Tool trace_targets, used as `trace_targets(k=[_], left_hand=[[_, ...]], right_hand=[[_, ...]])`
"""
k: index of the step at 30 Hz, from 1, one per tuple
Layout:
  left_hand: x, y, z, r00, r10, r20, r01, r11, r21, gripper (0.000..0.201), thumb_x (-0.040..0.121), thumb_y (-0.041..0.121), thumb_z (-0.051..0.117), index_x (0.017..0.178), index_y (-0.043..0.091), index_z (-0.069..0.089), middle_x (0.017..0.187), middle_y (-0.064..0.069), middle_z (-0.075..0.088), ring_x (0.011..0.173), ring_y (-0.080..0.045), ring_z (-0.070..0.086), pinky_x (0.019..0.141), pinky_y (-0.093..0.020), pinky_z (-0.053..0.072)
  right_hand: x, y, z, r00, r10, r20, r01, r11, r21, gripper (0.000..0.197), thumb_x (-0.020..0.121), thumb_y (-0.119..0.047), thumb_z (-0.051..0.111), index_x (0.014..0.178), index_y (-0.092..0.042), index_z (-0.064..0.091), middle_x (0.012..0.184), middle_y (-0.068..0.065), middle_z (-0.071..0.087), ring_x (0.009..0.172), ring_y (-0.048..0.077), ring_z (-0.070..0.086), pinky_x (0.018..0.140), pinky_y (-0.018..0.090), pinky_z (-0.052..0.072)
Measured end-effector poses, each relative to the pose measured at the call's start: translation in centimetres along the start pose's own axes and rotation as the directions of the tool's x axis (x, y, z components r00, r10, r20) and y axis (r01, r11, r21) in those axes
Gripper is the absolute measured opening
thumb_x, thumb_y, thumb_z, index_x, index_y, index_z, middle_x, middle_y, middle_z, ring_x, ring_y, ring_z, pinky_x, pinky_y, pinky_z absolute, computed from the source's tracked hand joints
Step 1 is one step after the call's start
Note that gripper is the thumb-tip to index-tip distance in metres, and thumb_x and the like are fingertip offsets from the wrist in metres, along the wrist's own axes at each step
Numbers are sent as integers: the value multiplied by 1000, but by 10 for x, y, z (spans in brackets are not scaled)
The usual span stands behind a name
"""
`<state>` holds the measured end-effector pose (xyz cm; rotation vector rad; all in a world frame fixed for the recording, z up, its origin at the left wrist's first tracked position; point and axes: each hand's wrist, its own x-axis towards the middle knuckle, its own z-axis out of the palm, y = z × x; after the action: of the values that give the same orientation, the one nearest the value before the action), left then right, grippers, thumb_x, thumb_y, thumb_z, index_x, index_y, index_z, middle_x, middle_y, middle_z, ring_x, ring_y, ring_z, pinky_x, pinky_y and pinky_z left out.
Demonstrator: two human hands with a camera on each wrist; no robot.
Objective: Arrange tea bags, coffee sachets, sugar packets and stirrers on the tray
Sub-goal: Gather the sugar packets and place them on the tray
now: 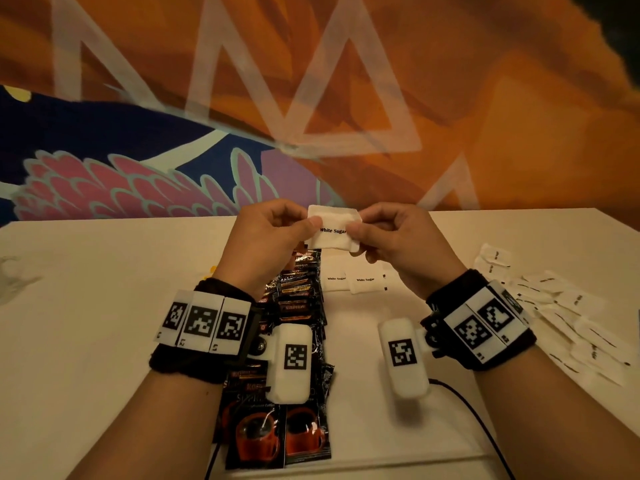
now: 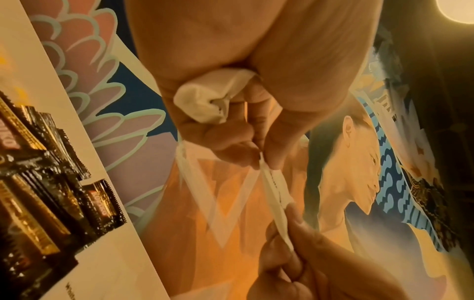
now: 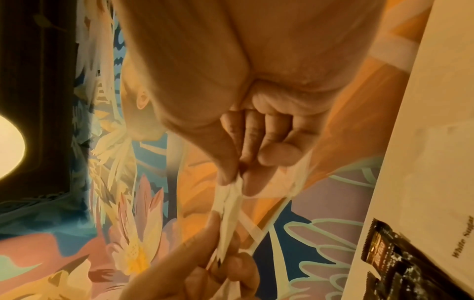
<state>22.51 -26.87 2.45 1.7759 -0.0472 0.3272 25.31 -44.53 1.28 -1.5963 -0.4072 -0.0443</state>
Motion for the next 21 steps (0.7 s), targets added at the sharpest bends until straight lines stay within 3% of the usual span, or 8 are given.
trace_targets(k=[3, 5, 9, 13, 18, 21], left_hand=[[0, 1, 1, 998, -42, -37, 42, 999, -19, 8, 87, 13, 66, 80, 16, 67, 71, 1, 65, 57, -11, 55, 46, -26, 43], [2, 2, -1, 993, -79, -86, 73, 994, -79, 10, 88, 11, 63, 81, 16, 66, 71, 1, 63, 56, -11, 54, 47, -25, 42], [4, 5, -6, 981, -149, -122, 124, 973, -193, 9, 89, 10, 60, 84, 16, 64, 73, 0, 62, 57, -12, 56, 46, -24, 42], [4, 6, -7, 982, -148, -120, 122, 972, -201, 7, 89, 10, 60, 85, 15, 63, 74, -1, 63, 58, -13, 57, 47, -24, 43], [5, 4, -8, 982, -154, -113, 128, 970, -208, 9, 89, 9, 59, 85, 15, 63, 74, -2, 62, 61, -14, 58, 49, -26, 44], [5, 4, -8, 983, -158, -99, 134, 969, -208, 11, 89, 7, 57, 85, 15, 63, 75, -2, 62, 62, -15, 59, 51, -28, 46]], right_hand=[[2, 5, -4, 997, 61, -39, -62, 998, -21, 9, 83, -3, 70, 77, -7, 66, 59, 5, 66, 52, 12, 61, 47, 22, 42], [8, 13, -7, 984, 173, -33, -176, 976, -127, 10, 82, -6, 73, 76, -8, 65, 61, 5, 65, 51, 10, 62, 48, 23, 40], [20, 36, -16, 918, 392, -64, -377, 810, -449, 14, 79, -16, 77, 73, -12, 65, 68, 5, 69, 57, 10, 62, 48, 23, 39], [24, 45, -15, 877, 471, -95, -433, 689, -582, 15, 79, -22, 78, 69, -17, 68, 63, 1, 67, 58, 10, 57, 51, 23, 42], [28, 50, -6, 845, 527, -90, -471, 655, -590, 13, 79, -24, 78, 73, -15, 71, 64, 1, 71, 55, 6, 59, 55, 23, 40], [28, 51, -2, 842, 532, -90, -466, 632, -619, 16, 80, -25, 78, 72, -13, 70, 69, 4, 74, 58, 8, 65, 63, 26, 50]])
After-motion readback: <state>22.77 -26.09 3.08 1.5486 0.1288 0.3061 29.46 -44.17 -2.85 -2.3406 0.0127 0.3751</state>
